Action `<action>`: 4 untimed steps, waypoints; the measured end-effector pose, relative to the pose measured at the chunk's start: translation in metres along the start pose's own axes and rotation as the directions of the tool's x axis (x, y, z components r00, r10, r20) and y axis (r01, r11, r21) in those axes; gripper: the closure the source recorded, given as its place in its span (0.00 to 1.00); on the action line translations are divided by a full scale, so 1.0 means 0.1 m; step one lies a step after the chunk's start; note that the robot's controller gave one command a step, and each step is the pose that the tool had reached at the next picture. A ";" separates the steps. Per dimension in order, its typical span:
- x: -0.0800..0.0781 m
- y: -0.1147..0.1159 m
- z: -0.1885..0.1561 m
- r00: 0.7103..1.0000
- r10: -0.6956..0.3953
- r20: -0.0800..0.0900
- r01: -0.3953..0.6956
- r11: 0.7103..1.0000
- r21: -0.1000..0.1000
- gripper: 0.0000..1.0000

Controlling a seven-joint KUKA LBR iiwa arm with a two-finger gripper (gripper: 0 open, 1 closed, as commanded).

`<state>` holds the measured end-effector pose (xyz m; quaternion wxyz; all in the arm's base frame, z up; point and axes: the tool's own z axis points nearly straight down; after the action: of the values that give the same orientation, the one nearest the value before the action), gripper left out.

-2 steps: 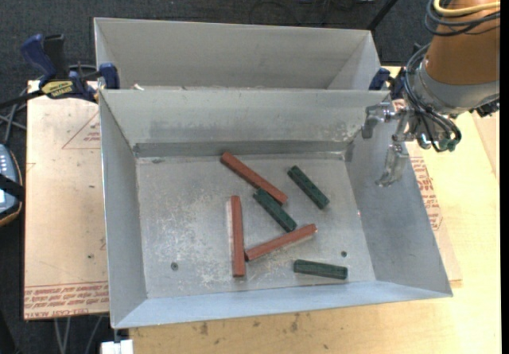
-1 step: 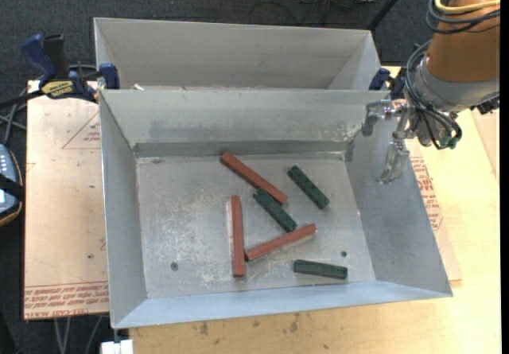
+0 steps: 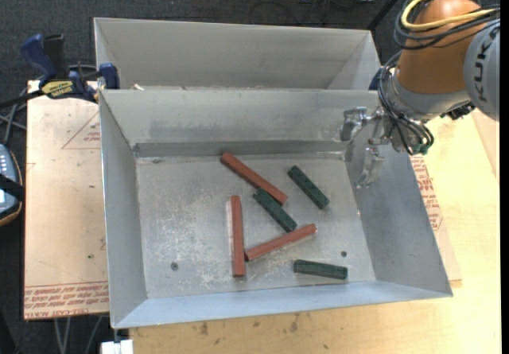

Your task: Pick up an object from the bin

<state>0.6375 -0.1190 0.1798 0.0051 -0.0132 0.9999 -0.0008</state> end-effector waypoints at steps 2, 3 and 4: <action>-0.14 -0.28 0.98 0.993 -0.117 -0.013 0.117 0.993 -0.004 0.00; 0.02 0.05 1.03 0.996 -0.090 -0.006 0.090 0.996 -0.002 0.00; 0.07 0.27 1.09 0.999 -0.051 -0.010 0.051 0.999 -0.006 0.00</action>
Offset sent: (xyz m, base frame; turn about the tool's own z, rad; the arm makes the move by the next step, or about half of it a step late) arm 0.0194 -0.0305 -0.0910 -0.1236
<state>0.6309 -0.0924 0.0706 0.0000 -0.0387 0.9993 0.0018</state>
